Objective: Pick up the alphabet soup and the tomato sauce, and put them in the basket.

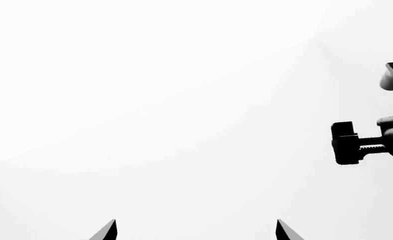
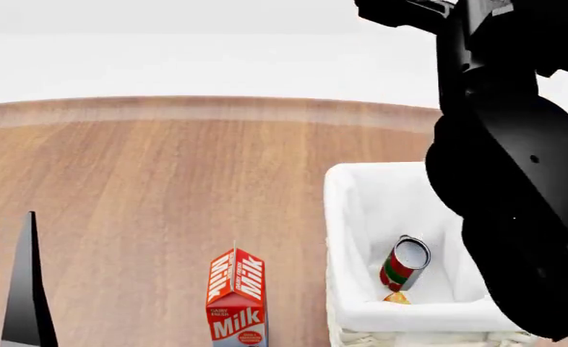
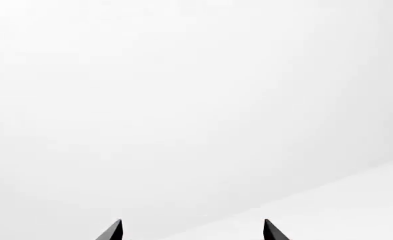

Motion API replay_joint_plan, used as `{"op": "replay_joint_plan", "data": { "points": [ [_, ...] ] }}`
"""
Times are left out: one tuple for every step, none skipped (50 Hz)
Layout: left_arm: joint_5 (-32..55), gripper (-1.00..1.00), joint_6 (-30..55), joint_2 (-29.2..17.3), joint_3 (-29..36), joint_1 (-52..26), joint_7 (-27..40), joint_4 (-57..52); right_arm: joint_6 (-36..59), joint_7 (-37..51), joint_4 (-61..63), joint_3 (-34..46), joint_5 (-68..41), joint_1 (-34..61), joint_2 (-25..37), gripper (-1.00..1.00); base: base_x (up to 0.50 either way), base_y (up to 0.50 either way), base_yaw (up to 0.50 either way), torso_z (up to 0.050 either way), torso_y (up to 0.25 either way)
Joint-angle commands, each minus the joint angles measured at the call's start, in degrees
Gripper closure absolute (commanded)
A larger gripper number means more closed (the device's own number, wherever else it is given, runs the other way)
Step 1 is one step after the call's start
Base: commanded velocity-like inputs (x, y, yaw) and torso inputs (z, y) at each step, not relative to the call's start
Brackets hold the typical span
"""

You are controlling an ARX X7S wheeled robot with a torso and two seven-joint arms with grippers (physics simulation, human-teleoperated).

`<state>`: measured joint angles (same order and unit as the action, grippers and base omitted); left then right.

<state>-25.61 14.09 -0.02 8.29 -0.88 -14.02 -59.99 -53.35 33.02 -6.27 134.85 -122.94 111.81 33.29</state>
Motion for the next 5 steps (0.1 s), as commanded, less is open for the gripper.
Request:
{"op": "replay_joint_plan", "data": {
  "points": [
    [0.27, -1.0, -0.69, 0.0, -0.26, 0.66, 0.17, 0.0, -6.05, 24.73, 22.19, -18.09, 40.57, -0.02, 16.31, -1.0, 0.0, 0.0, 0.0, 0.0, 0.0],
    [0.26, -1.0, -0.83, 0.0, -0.29, 0.74, 0.21, 0.0, -6.03, 26.46, 23.67, -18.96, 43.32, -0.7, 17.3, -1.0, 0.0, 0.0, 0.0, 0.0, 0.0],
    [0.23, -1.0, -0.92, 0.0, -0.28, 0.81, 0.25, 0.0, -6.09, 28.29, 24.47, -20.16, 46.5, -1.51, 18.11, -1.0, 0.0, 0.0, 0.0, 0.0, 0.0],
    [0.29, -1.0, -0.96, 0.0, -0.28, 0.86, 0.3, 0.0, -5.85, 28.7, 25.48, -20.83, 47.18, -1.97, 18.72, -1.0, 0.0, 0.0, 0.0, 0.0, 0.0],
    [0.02, -1.0, -0.98, 0.0, -0.04, 1.0, 0.33, 0.0, -6.25, 30.58, 27.19, -22.68, 50.04, -3.14, 20.25, -1.0, 0.0, 0.0, 0.0, 0.0, 0.0]
  ]
}}
